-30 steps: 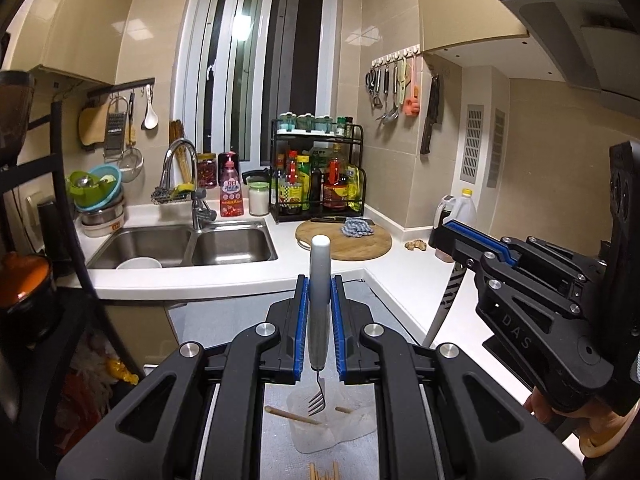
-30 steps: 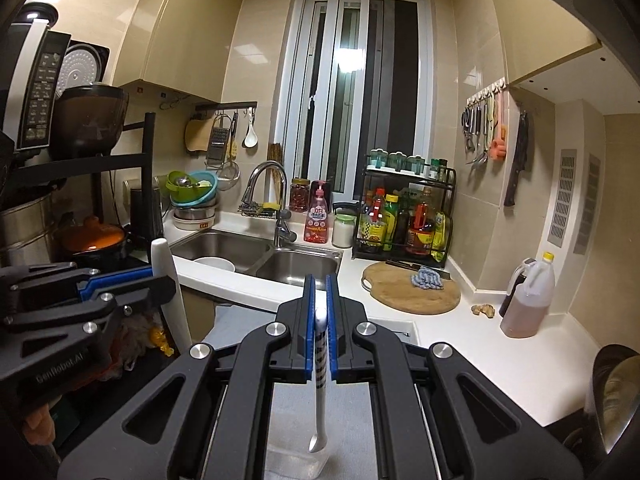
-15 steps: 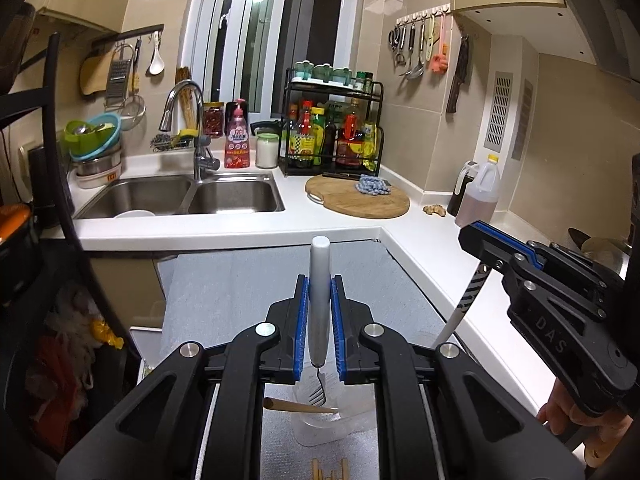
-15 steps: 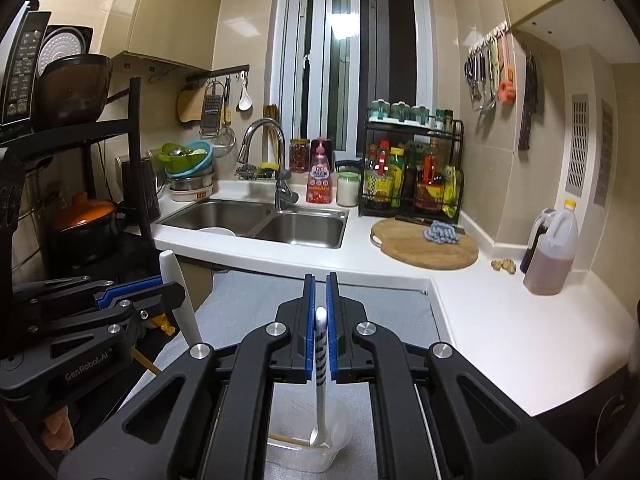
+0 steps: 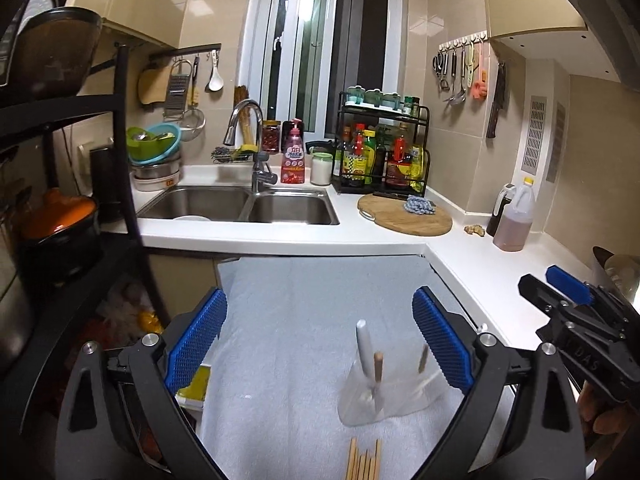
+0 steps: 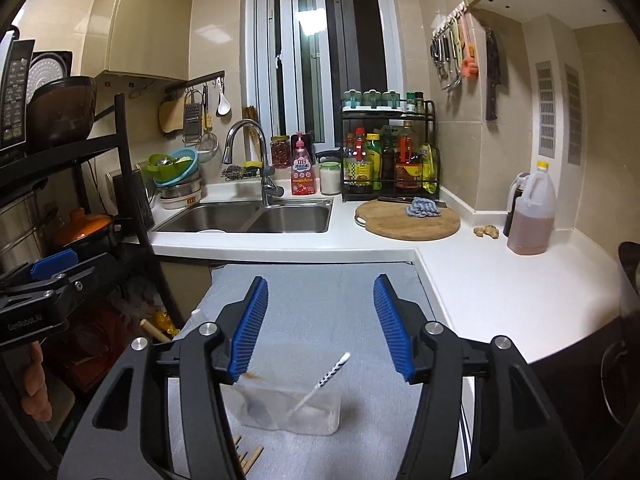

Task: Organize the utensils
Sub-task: 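Withdraw both open tools from the container back over the cloth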

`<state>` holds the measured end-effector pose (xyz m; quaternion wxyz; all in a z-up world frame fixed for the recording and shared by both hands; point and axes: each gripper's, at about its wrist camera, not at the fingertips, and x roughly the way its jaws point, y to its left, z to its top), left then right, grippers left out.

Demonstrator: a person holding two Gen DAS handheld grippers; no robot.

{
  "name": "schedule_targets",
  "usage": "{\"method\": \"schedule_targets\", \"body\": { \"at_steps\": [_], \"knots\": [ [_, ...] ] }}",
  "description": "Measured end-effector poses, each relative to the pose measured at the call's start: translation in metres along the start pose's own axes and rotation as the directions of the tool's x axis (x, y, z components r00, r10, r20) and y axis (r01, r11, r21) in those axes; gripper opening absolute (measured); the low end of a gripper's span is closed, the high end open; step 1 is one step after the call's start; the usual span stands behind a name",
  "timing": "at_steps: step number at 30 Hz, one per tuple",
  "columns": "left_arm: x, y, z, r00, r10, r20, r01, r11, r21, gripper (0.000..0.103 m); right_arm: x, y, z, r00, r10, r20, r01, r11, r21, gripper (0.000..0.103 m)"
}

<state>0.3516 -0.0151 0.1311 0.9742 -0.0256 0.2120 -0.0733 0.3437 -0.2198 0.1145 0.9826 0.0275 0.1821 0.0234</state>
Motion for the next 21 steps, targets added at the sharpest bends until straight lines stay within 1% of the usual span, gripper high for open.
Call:
{"method": "schedule_targets", "body": {
  "at_steps": [4,6,10,14,18,21],
  "knots": [
    [-0.025,-0.001,-0.012,1.000,0.009,-0.013,-0.009,1.000,0.006,0.091,-0.031,0.008,-0.009,1.000,0.007,0.001,-0.007,1.000,0.011,0.063],
    [-0.036,-0.001,-0.017,1.000,0.007,-0.019,-0.007,1.000,0.001,0.091,-0.051,0.015,-0.016,1.000,0.004,0.010,-0.004,1.000,0.007,0.067],
    [-0.068,-0.002,-0.040,0.999,0.008,-0.033,-0.008,1.000,0.001,0.091,-0.086,0.028,-0.033,1.000,-0.012,-0.003,0.012,1.000,-0.018,0.070],
    [-0.094,0.000,-0.074,0.997,0.026,-0.073,-0.026,1.000,0.003,0.091,-0.118,0.037,-0.058,0.999,0.012,-0.050,-0.013,1.000,-0.003,0.072],
    [-0.119,0.009,-0.113,0.991,0.041,-0.127,-0.044,0.999,-0.025,0.091,-0.147,0.043,-0.088,0.996,0.030,-0.081,-0.028,0.999,0.032,0.072],
    [-0.136,0.016,-0.136,0.990,0.055,-0.133,-0.060,0.998,-0.032,0.091,-0.165,0.047,-0.110,0.995,0.034,-0.096,-0.030,0.998,0.048,0.072]
  ]
}}
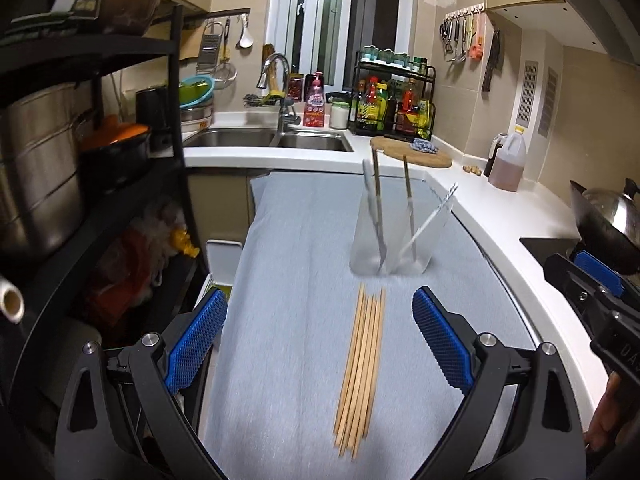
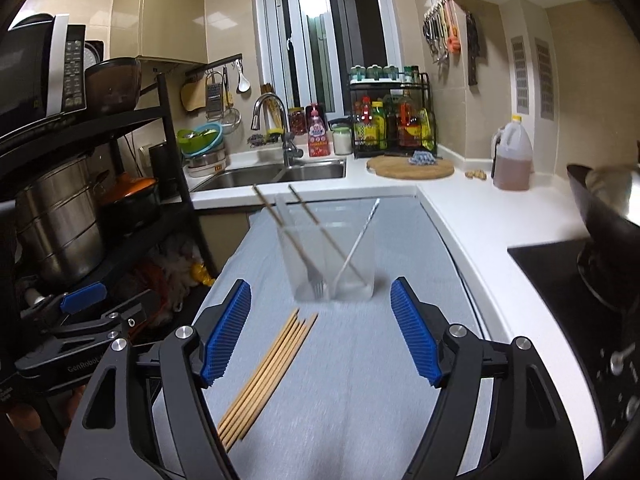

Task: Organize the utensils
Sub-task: 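Withdraw both open tools from the container back over the cloth, then lower the open right tool onto the chopsticks and nudge one apart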

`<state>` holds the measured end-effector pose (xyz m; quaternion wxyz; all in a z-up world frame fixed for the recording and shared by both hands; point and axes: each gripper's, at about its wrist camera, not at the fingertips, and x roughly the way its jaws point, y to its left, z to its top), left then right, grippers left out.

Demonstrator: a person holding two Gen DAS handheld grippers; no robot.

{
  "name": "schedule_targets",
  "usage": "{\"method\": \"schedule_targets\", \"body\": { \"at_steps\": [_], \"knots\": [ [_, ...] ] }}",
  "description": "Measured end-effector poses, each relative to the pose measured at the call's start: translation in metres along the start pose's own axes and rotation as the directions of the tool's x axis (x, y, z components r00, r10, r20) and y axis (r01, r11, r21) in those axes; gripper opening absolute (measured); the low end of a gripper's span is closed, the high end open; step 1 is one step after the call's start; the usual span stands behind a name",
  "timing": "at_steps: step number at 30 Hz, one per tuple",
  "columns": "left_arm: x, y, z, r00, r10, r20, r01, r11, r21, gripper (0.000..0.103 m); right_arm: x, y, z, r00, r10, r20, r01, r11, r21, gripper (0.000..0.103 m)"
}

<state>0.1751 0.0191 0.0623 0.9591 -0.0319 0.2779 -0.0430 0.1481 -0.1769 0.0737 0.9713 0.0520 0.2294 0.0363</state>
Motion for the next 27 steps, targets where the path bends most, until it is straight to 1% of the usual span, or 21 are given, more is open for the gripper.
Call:
{"method": "schedule_targets", "body": {
  "at_steps": [3,6,13,16,19,25,27],
  "knots": [
    [-0.013,0.010,-0.032,0.999,0.030,-0.017,-0.030,1.000,0.001,0.091,-0.017,0.005,-0.027,1.000,0.001,-0.010,-0.001,1.000,0.014,0.072],
    [-0.025,0.018,-0.059,0.998,0.044,-0.036,-0.044,0.999,-0.009,0.091,-0.031,0.008,-0.055,1.000,-0.001,-0.031,0.002,1.000,0.021,0.072],
    [-0.048,0.028,-0.102,0.996,0.063,-0.055,-0.064,0.998,-0.007,0.091,-0.047,0.016,-0.110,0.995,0.006,-0.095,-0.003,0.999,0.034,0.072],
    [-0.055,0.029,-0.113,0.996,0.069,-0.055,-0.069,0.998,-0.003,0.091,-0.050,0.020,-0.126,0.992,0.010,-0.124,-0.007,1.000,0.027,0.072],
    [-0.058,0.030,-0.120,0.996,0.072,-0.055,-0.072,0.997,0.001,0.091,-0.050,0.025,-0.134,0.989,0.016,-0.144,-0.014,1.000,0.015,0.072],
    [-0.058,0.037,-0.121,0.995,0.081,-0.051,-0.081,0.997,-0.014,0.091,-0.039,0.032,-0.144,0.985,0.021,-0.168,-0.019,1.000,0.011,0.072],
    [-0.057,0.040,-0.121,0.994,0.094,-0.046,-0.095,0.995,-0.015,0.091,-0.031,0.034,-0.147,0.983,0.023,-0.180,-0.022,1.000,0.009,0.069]
  ]
}}
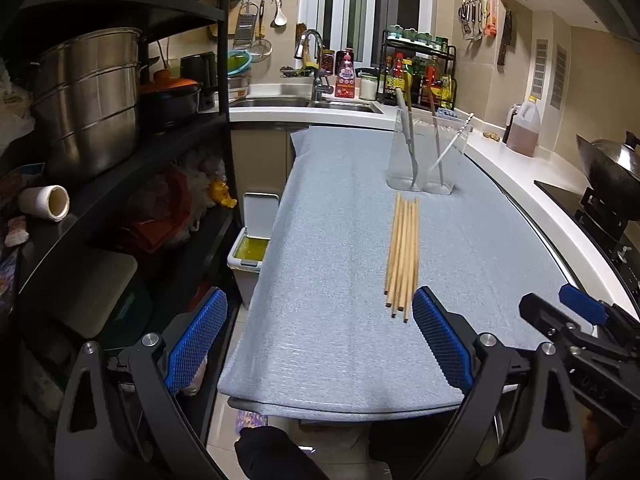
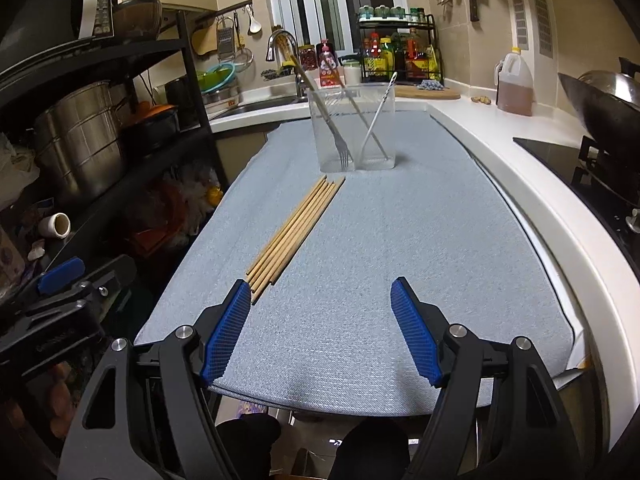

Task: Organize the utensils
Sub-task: 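Lower the open right tool onto the chopsticks and nudge one apart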

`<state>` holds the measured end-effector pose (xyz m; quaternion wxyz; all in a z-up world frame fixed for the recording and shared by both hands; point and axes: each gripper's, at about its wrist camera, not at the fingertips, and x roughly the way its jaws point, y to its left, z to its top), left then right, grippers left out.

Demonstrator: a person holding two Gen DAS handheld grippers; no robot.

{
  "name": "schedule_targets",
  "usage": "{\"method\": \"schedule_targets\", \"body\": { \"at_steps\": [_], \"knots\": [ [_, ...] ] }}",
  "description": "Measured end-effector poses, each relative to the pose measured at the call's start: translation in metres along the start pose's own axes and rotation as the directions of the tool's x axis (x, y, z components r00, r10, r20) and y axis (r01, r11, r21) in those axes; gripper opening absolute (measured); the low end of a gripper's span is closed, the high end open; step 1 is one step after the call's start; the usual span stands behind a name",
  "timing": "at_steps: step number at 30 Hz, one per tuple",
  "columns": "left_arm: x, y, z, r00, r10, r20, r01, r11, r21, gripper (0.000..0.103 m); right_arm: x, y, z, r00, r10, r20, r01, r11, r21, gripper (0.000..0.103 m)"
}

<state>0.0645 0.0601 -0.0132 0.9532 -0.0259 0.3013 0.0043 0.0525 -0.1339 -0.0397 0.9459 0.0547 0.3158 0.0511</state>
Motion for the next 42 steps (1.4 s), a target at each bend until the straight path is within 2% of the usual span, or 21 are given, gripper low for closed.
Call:
{"method": "schedule_targets", "body": {
  "at_steps": [1,3,5,6,11,18,21,25,27,30,37,42],
  "knots": [
    [0.001,0.002,0.000,1.000,0.005,0.000,-0.005,1.000,-0.002,0.091,0.007,0.002,-0.001,1.000,0.003,-0.008,-0.004,1.000,-0.006,0.065],
    [0.004,0.009,-0.001,1.000,0.021,-0.002,-0.021,1.000,-0.010,0.091,0.021,0.008,-0.003,1.000,0.018,-0.024,-0.019,1.000,-0.021,0.046],
    [0.008,0.017,-0.003,1.000,0.029,-0.012,-0.029,0.999,-0.026,0.091,0.035,0.013,-0.004,0.998,0.036,-0.042,-0.037,0.999,-0.029,0.032],
    [0.010,0.021,-0.003,0.999,0.034,-0.015,-0.034,0.999,-0.033,0.091,0.045,0.016,-0.004,0.997,0.052,-0.057,-0.053,0.998,-0.027,0.029],
    [0.021,0.041,-0.005,0.997,0.077,-0.032,-0.078,0.996,-0.051,0.091,0.079,0.030,-0.001,0.994,0.073,-0.075,-0.075,0.997,-0.017,0.023],
    [0.036,0.058,-0.007,0.993,0.094,-0.065,-0.099,0.992,-0.076,0.091,0.122,0.040,0.007,0.993,0.050,-0.106,-0.049,0.999,0.011,0.020],
    [0.042,0.059,-0.010,0.992,0.096,-0.076,-0.101,0.992,-0.070,0.091,0.132,0.041,0.006,0.991,0.007,-0.132,-0.008,1.000,-0.002,0.017],
    [0.047,0.057,-0.010,0.993,0.083,-0.086,-0.090,0.993,-0.078,0.091,0.133,0.037,0.000,0.992,-0.026,-0.125,0.024,0.999,-0.025,0.012],
    [0.049,0.055,-0.010,0.993,0.076,-0.091,-0.083,0.994,-0.078,0.091,0.133,0.034,-0.001,0.992,-0.019,-0.123,0.017,1.000,-0.017,0.012],
    [0.051,0.053,-0.010,0.993,0.071,-0.089,-0.078,0.994,-0.071,0.091,0.133,0.024,0.003,0.990,0.039,-0.136,-0.030,0.997,0.073,0.012],
    [0.051,0.052,-0.009,0.994,0.072,-0.088,-0.078,0.994,-0.071,0.091,0.134,0.029,0.006,0.989,0.078,-0.127,-0.069,0.995,0.078,0.015],
    [0.053,0.054,-0.011,0.993,0.074,-0.096,-0.082,0.994,-0.078,0.091,0.136,0.035,0.004,0.990,0.051,-0.135,-0.046,0.998,0.041,0.015]
  ]
}}
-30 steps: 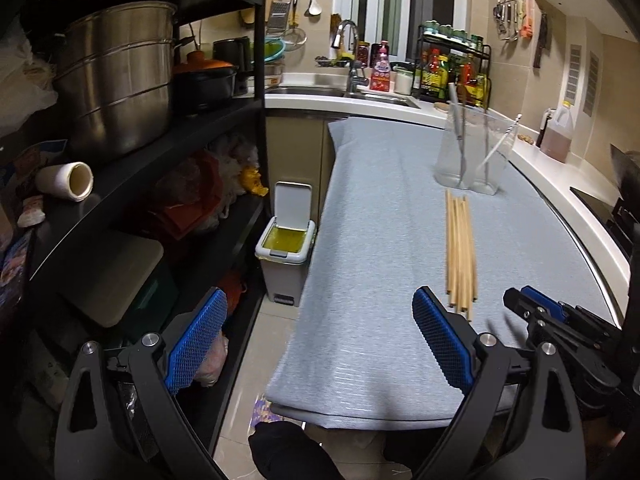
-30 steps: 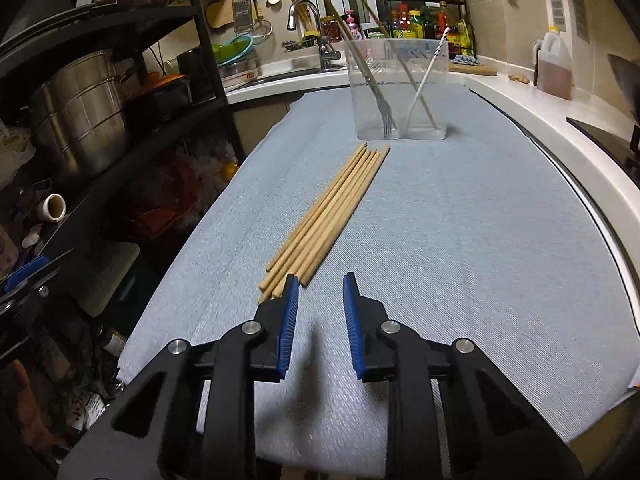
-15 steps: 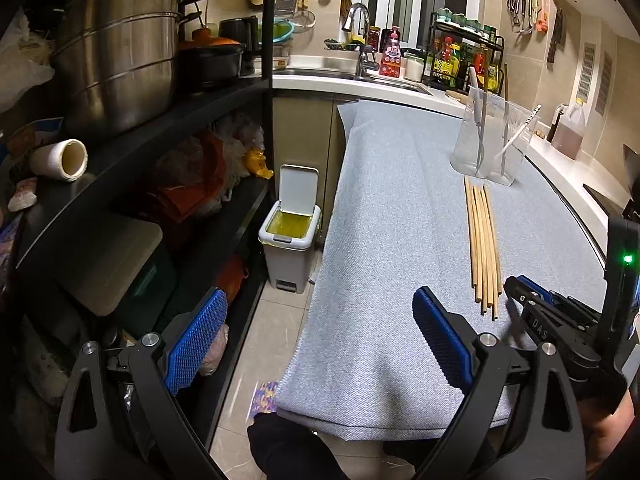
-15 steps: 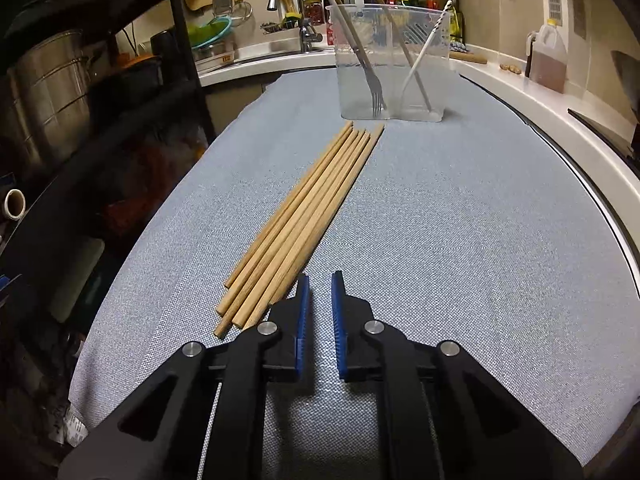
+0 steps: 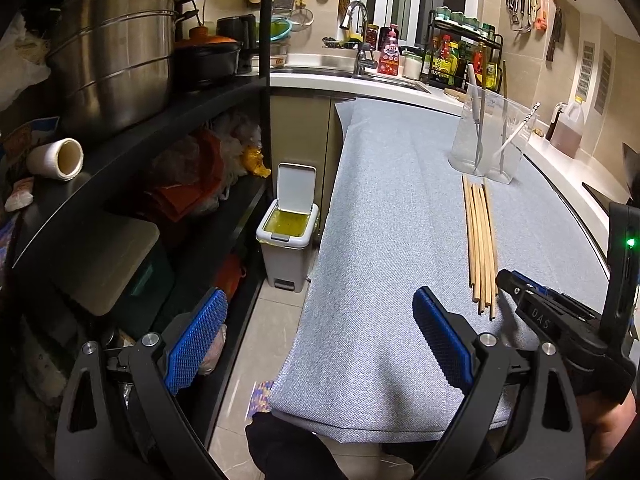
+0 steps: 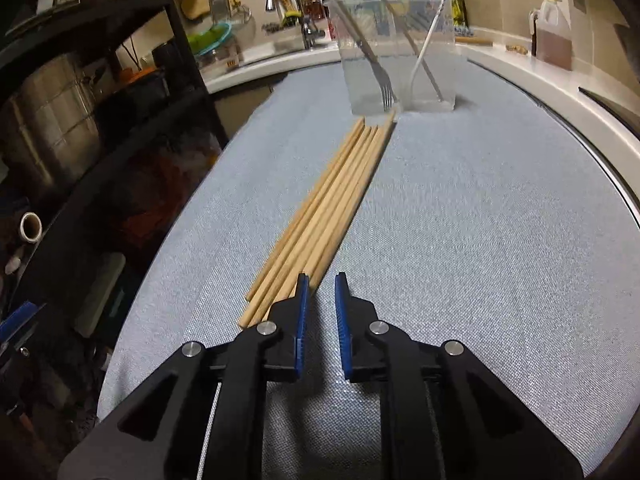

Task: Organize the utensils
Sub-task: 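Lower the open right tool onto the chopsticks and nudge one apart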

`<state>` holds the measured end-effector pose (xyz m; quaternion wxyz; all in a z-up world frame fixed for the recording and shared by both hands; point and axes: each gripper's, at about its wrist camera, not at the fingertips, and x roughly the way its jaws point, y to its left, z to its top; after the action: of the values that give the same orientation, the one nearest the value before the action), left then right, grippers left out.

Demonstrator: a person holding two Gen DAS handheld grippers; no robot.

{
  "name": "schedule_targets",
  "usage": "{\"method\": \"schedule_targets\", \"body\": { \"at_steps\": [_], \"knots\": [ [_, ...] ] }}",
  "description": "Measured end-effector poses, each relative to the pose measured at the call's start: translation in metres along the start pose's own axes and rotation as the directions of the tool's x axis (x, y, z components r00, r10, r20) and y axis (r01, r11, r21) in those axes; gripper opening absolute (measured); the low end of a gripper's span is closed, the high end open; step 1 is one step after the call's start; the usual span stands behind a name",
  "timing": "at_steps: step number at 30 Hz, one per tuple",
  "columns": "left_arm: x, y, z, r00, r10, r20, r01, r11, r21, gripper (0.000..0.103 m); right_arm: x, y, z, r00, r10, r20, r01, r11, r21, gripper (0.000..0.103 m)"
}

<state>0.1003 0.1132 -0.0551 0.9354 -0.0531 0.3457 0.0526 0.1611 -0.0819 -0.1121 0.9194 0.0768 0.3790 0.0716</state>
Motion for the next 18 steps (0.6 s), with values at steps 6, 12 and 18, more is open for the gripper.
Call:
{"method": "schedule_targets", "body": {
  "at_steps": [6,12,18],
  "knots": [
    [0.002,0.001,0.000,1.000,-0.002,-0.005,0.002,1.000,0.000,0.091,-0.005,0.003,0.003,1.000,-0.022,-0.012,0.022,0.999,-0.030,0.015],
    [0.002,0.000,0.000,1.000,-0.001,-0.011,0.001,1.000,0.000,0.091,0.000,0.009,0.010,0.998,-0.061,-0.023,0.059,0.996,-0.059,0.015],
    [0.003,0.002,0.000,1.000,-0.004,-0.004,0.004,1.000,-0.012,0.091,-0.013,-0.019,0.006,0.998,-0.054,-0.046,0.057,0.996,0.064,0.017]
  ]
}}
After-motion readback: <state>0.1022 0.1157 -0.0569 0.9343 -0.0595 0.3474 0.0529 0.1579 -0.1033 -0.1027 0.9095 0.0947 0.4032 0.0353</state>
